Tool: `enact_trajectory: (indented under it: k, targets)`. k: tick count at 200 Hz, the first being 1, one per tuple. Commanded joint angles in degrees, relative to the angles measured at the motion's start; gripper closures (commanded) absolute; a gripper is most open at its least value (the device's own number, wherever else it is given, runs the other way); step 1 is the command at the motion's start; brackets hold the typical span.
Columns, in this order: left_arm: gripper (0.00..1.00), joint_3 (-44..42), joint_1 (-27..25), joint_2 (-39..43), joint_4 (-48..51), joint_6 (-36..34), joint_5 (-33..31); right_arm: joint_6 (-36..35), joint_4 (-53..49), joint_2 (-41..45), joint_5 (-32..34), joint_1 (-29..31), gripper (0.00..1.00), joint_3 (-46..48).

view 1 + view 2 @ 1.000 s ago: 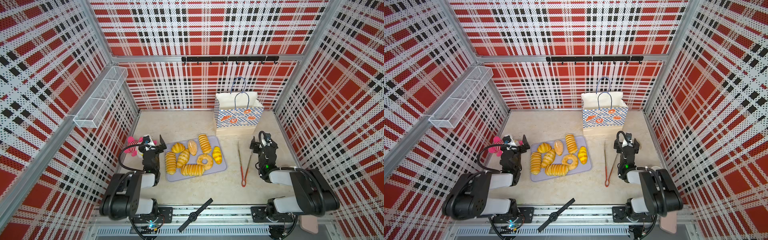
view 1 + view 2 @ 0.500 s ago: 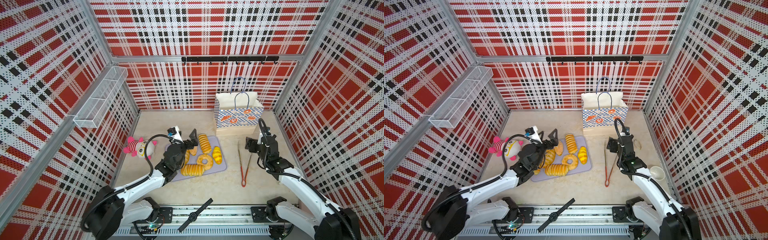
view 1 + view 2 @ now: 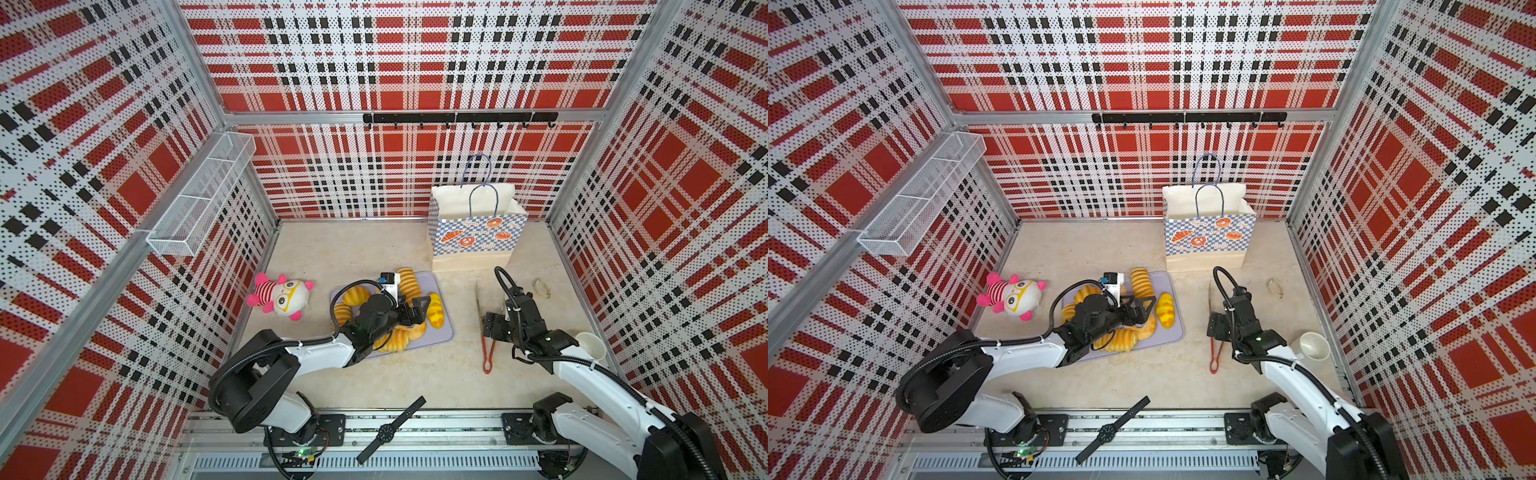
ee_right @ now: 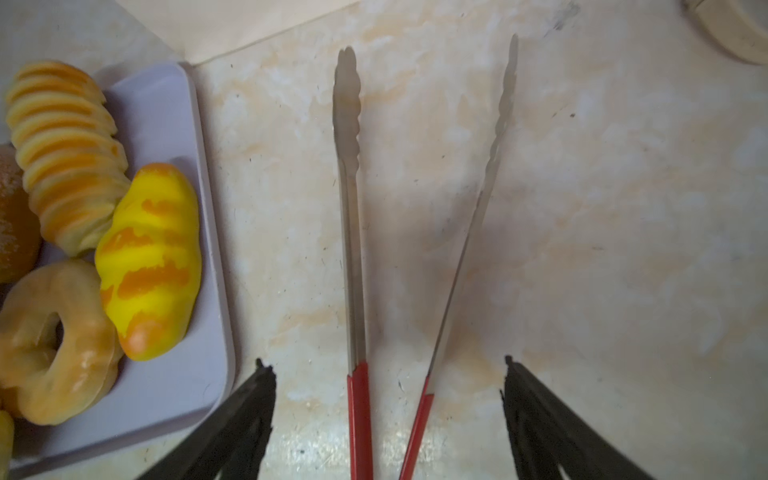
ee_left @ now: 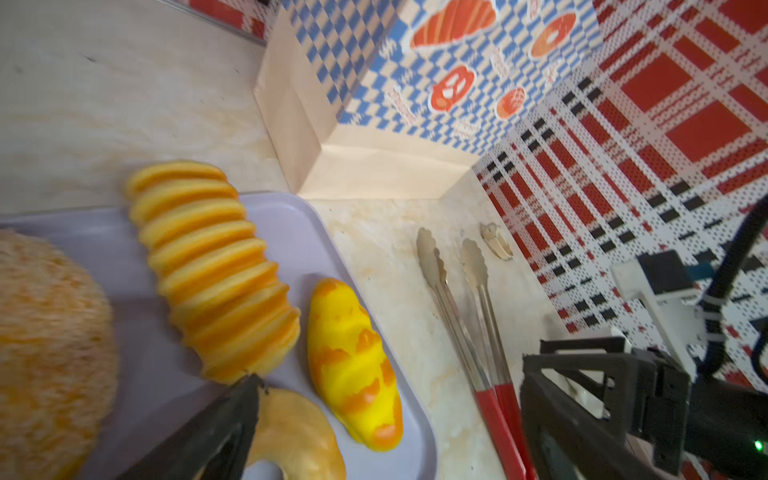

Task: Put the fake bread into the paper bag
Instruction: 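Move the left gripper over the tray while the right gripper reaches toward the tongs, then lower the right gripper and grasp the red handles of the tongs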

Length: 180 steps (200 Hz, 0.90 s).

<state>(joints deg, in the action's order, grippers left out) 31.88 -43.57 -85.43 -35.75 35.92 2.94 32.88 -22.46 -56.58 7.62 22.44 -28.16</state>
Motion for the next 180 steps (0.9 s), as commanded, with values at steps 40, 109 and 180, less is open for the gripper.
enact_trajectory:
  k: [40,109,180]
  targets:
    - [0.01,3.9,-1.6,-3.4,-3.3,-1.3,12.0,3.0,-2.2,-7.2,-0.9,1.0,0.13,-0.6]
    - [0.01,3.6,-3.1,-1.2,-3.2,-1.9,11.5,1.5,-0.2,-12.4,0.9,1.4,0.17,-1.9]
    - [0.04,3.6,-3.9,-0.9,-3.1,-2.2,10.5,1.6,1.4,-16.0,4.0,3.3,0.26,-3.5]
